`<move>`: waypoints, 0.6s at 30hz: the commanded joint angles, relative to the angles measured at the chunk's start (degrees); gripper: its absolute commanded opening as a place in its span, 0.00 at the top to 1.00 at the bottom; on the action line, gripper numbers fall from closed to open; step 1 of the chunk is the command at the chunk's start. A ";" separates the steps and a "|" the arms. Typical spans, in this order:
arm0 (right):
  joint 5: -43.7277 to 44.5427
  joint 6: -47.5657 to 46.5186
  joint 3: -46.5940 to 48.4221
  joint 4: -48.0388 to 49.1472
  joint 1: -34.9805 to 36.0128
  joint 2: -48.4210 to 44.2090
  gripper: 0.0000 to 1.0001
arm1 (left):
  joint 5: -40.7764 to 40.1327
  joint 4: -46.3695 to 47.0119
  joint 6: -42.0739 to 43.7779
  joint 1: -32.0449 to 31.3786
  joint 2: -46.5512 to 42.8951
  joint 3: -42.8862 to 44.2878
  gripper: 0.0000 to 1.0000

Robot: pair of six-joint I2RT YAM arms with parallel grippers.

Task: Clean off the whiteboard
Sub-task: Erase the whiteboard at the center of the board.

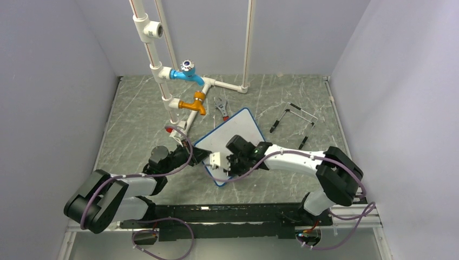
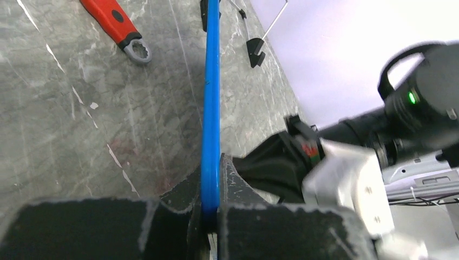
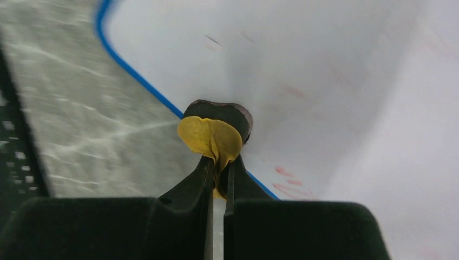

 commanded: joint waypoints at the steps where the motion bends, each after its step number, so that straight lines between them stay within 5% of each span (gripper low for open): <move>1: 5.22 4.11 0.28 5.62 -8.42 -1.96 1.00 | 4.42 6.80 -2.28 -0.62 -2.63 2.68 1.00; 7: 5.13 4.39 -0.20 5.42 -11.29 -2.42 1.00 | 5.55 10.40 -3.55 -0.60 0.02 2.93 1.00; 18: -2.53 -2.99 0.18 -1.54 0.34 0.67 1.00 | 4.92 6.79 -2.27 -0.55 -2.27 2.92 1.00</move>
